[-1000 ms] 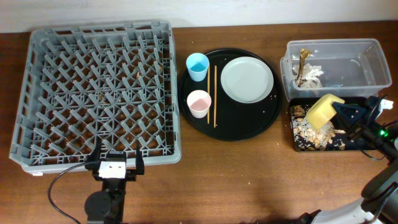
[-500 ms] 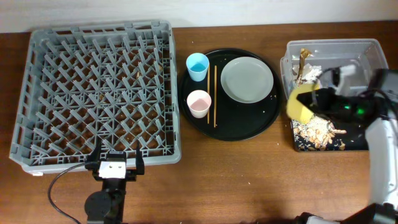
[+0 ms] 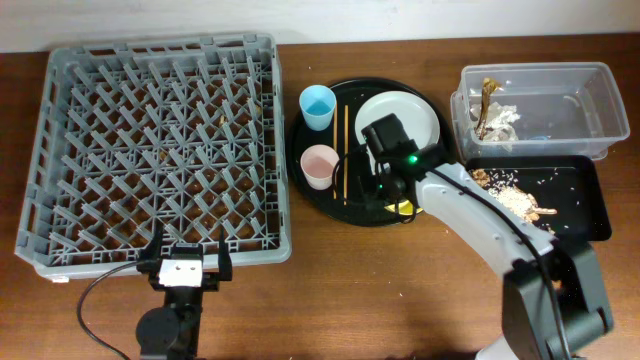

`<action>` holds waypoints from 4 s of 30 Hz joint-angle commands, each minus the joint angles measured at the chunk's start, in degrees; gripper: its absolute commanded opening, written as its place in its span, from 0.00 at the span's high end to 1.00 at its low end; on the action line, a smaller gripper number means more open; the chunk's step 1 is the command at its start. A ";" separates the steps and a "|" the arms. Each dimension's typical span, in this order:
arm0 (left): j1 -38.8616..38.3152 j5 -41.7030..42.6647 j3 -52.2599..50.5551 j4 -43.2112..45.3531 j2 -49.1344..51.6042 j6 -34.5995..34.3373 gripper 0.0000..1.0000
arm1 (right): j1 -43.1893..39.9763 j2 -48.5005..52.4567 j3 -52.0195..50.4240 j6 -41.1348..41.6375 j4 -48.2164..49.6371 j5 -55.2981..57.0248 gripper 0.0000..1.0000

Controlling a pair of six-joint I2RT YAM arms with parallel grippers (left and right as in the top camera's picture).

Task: Sort waste into correct bins and load items into the dishwasher rack
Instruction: 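Grasp the pink cup with the right gripper, then lift the pink cup toward the left gripper and hand it over, then place the pink cup upside down in the dish rack with the left gripper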

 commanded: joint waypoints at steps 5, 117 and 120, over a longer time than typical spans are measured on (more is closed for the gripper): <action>0.24 0.44 -0.28 -0.04 -0.26 0.72 0.00 | 0.37 2.23 0.98 0.48 1.31 1.44 0.73; -9.22 0.55 89.22 -67.58 85.66 -30.80 0.79 | -19.91 12.35 18.53 -1.27 1.57 -53.77 0.02; -12.26 -2.25 89.22 -70.99 91.43 -30.80 0.80 | -19.91 12.35 18.53 -1.27 1.18 -53.77 0.02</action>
